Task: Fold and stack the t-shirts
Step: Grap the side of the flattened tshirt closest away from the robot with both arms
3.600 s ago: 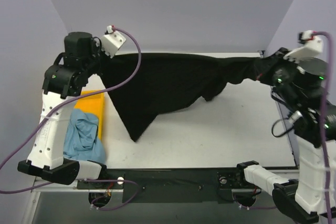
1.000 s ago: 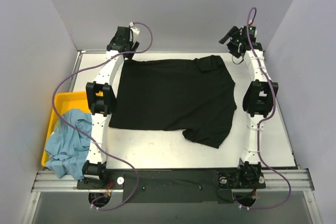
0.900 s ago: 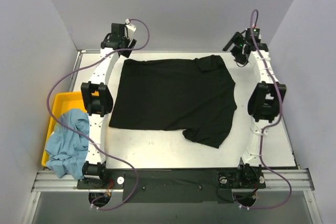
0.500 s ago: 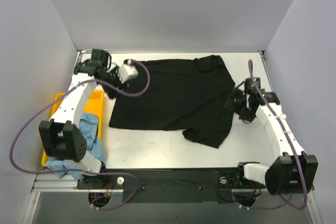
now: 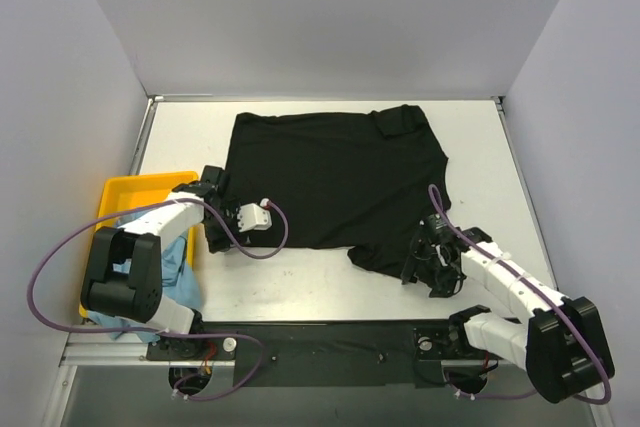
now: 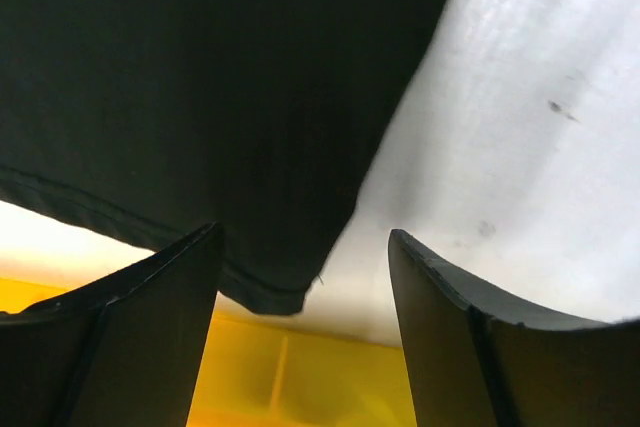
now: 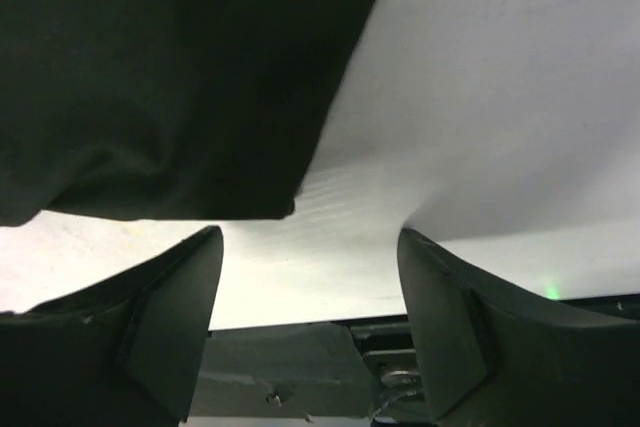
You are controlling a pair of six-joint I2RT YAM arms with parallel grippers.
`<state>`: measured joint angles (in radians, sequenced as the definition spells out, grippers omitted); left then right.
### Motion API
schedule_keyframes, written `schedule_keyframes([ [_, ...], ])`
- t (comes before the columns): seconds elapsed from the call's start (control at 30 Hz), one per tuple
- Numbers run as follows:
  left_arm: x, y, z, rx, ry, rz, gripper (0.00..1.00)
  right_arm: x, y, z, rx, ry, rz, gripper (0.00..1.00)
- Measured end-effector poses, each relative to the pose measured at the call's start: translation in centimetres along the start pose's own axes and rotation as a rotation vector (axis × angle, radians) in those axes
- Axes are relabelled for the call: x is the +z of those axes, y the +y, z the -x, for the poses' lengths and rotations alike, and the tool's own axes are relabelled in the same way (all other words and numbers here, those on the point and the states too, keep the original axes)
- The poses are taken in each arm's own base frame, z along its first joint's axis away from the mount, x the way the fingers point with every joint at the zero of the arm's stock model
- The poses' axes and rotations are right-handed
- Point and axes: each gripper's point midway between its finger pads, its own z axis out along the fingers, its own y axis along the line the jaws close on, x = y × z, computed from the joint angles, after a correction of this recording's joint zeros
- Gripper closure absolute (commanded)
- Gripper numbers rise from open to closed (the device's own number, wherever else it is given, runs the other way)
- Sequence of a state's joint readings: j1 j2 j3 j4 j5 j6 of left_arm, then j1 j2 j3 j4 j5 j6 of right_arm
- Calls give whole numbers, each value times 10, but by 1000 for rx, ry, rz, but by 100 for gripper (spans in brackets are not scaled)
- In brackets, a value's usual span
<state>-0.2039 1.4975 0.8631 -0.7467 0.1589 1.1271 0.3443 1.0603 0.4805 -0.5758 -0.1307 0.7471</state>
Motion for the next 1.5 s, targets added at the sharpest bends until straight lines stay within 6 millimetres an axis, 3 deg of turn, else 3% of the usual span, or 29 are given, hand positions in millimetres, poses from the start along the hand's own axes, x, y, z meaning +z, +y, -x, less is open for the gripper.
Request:
schedule_keyframes([
  [0.1,11,10,0,9,4,59,26,7,0,0,11,2,-6,45],
  [0.17,12,19,1,-7,7,96,37,9,2,3,10,-7,1,61],
  [0.23,13,29,4,-23,-1,135,60,10,7,8,4,-23,19,81],
  [0.27,14,32,6,-27,-3,148,81,11,11,12,0,-37,35,99],
  [0.3,16,34,7,-32,-5,156,96,13,17,15,-1,-45,55,100],
  [0.33,17,34,8,-36,-5,159,100,14,20,17,-9,-51,71,100],
  [0.43,17,33,10,-51,-7,163,100,14,26,21,-11,-66,98,100],
  [0.5,13,34,10,-74,-8,172,100,3,26,21,-18,-80,110,100],
  [0.57,2,36,9,-101,-10,194,100,-18,29,25,-25,-116,142,100],
  [0.63,-15,42,12,-120,-26,231,100,-52,39,35,-41,-179,200,100],
  [0.77,-62,54,23,-153,-88,332,100,-118,55,47,-88,-257,293,100],
  [0.87,-79,55,29,-170,-120,357,100,-144,57,43,-121,-217,319,100],
  [0.97,-80,54,32,-192,-135,347,100,-155,63,46,-144,-128,323,100],
  [1.1,-67,50,33,-219,-118,303,100,-148,81,77,-187,-9,291,98],
  [1.27,-53,47,37,-236,-101,257,100,-97,93,111,-234,131,188,55],
  [1.37,-50,43,41,-231,-99,243,100,-70,86,123,-255,167,100,47],
  [1.5,-49,40,44,-233,-101,237,100,-70,66,129,-260,103,4,48],
])
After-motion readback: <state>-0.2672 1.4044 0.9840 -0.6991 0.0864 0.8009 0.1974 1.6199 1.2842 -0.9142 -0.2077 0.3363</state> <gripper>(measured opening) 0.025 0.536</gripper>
